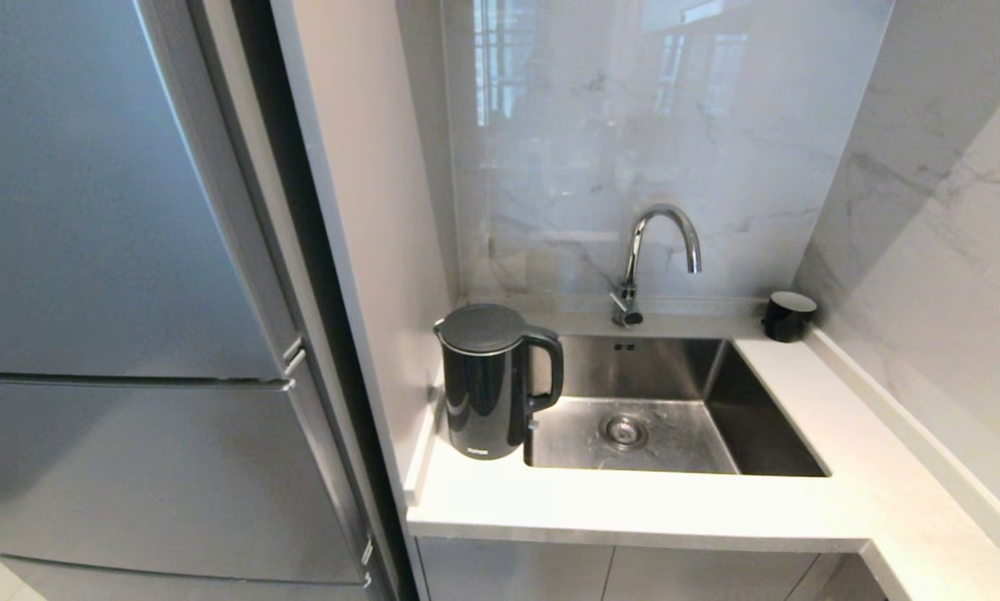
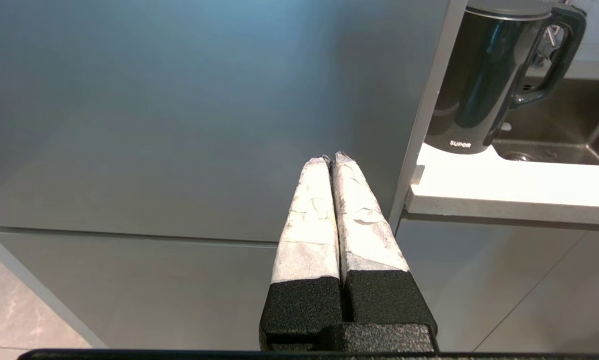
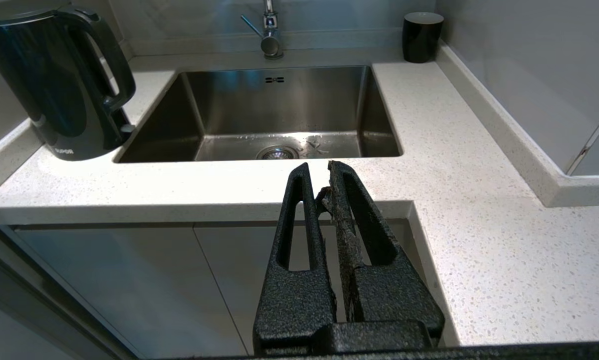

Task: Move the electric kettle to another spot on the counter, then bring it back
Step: Grab the kettle

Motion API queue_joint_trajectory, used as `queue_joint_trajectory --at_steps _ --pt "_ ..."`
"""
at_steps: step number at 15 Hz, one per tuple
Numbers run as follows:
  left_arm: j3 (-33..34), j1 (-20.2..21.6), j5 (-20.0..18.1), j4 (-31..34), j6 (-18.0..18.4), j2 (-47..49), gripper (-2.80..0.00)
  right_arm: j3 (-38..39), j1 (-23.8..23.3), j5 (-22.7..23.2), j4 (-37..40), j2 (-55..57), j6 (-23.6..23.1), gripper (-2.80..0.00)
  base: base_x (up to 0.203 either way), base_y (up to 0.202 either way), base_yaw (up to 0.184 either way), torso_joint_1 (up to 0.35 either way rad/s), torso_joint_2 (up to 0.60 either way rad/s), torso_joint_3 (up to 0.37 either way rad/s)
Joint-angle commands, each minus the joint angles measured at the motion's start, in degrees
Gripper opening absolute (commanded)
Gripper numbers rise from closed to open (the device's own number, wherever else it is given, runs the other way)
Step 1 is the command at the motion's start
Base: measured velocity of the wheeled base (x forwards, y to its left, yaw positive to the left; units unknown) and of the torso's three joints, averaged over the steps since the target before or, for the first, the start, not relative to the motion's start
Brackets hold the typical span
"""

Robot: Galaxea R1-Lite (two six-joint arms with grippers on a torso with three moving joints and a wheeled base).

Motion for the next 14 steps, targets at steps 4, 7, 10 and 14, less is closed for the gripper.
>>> queue_joint_trajectory --at_steps 4,7,10,14 --pt "0.0 0.0 0.0 -0.1 0.0 0.0 -2.8 0.0 0.0 0.0 0.0 0.0 0.0 -2.8 0.002 0.002 -0.054 0.001 0.0 0.001" --pt "0.0 0.0 0.0 -0.1 0.0 0.0 -2.8 0.0 0.0 0.0 0.0 0.0 0.0 -2.8 0.003 0.006 -0.179 0.004 0.0 0.003" --pt "0.0 0.0 0.0 -0.1 0.0 0.0 -2.8 0.0 0.0 0.0 0.0 0.0 0.0 -2.8 0.004 0.009 -0.174 0.003 0.0 0.002" --pt "0.0 0.0 0.0 0.0 0.0 0.0 -2.8 0.0 0.0 0.0 0.0 0.0 0.0 -2.8 0.001 0.008 -0.174 0.0 0.0 0.004"
